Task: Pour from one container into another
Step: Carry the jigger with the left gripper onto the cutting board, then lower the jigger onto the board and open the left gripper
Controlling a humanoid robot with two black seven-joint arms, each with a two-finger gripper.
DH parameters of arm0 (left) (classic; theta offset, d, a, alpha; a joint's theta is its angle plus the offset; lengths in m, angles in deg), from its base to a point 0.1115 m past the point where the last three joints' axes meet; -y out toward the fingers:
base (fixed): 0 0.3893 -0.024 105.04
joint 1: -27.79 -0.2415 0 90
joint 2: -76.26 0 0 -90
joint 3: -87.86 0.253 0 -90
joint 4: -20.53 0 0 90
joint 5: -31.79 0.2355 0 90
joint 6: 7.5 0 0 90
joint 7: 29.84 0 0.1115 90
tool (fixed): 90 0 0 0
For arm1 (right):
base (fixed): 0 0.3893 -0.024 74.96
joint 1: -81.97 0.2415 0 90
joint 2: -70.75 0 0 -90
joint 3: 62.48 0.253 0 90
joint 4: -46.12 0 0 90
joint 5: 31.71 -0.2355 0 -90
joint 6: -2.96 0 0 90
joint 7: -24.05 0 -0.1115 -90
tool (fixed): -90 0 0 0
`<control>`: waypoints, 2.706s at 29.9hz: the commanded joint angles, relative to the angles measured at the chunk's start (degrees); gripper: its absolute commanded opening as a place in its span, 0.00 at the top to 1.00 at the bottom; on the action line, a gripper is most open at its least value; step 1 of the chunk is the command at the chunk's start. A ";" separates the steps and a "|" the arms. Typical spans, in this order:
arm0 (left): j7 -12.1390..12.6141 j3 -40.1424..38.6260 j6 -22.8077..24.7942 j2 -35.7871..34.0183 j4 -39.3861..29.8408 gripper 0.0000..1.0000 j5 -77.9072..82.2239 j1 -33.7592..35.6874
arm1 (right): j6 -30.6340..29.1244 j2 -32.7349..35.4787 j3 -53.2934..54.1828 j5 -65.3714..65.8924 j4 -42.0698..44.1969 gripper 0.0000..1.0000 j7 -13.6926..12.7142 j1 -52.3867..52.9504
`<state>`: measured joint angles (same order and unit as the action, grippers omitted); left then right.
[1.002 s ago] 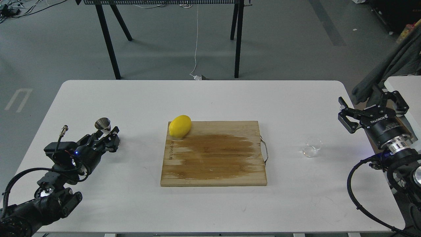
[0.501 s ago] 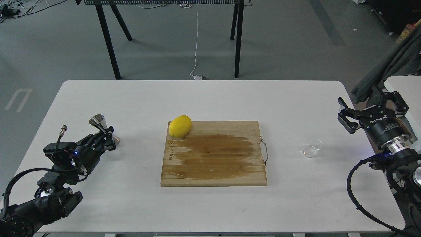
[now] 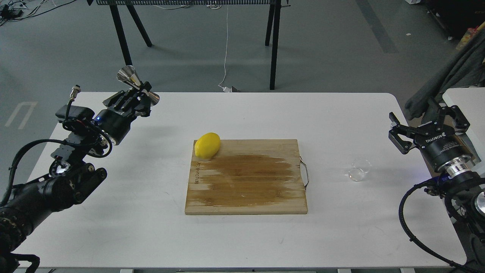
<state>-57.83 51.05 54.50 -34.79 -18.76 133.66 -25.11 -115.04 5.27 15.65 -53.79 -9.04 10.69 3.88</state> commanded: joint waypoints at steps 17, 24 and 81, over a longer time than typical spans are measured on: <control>-0.01 15.27 0.00 19.99 -5.02 0.93 15.11 1.14 | 0.00 -0.09 -0.96 0.11 0.49 0.01 0.00 0.75; -0.01 16.42 0.00 21.05 -0.54 0.93 15.55 0.26 | 0.00 0.00 -0.96 0.11 0.49 0.01 0.00 0.83; -0.01 18.88 0.00 21.05 6.77 0.48 15.20 -3.87 | 0.00 -0.27 -0.87 0.11 0.58 0.01 0.00 0.40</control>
<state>-57.84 69.93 54.50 -13.74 -11.99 148.90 -28.66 -115.04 5.01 14.81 -53.68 -8.46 10.69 4.35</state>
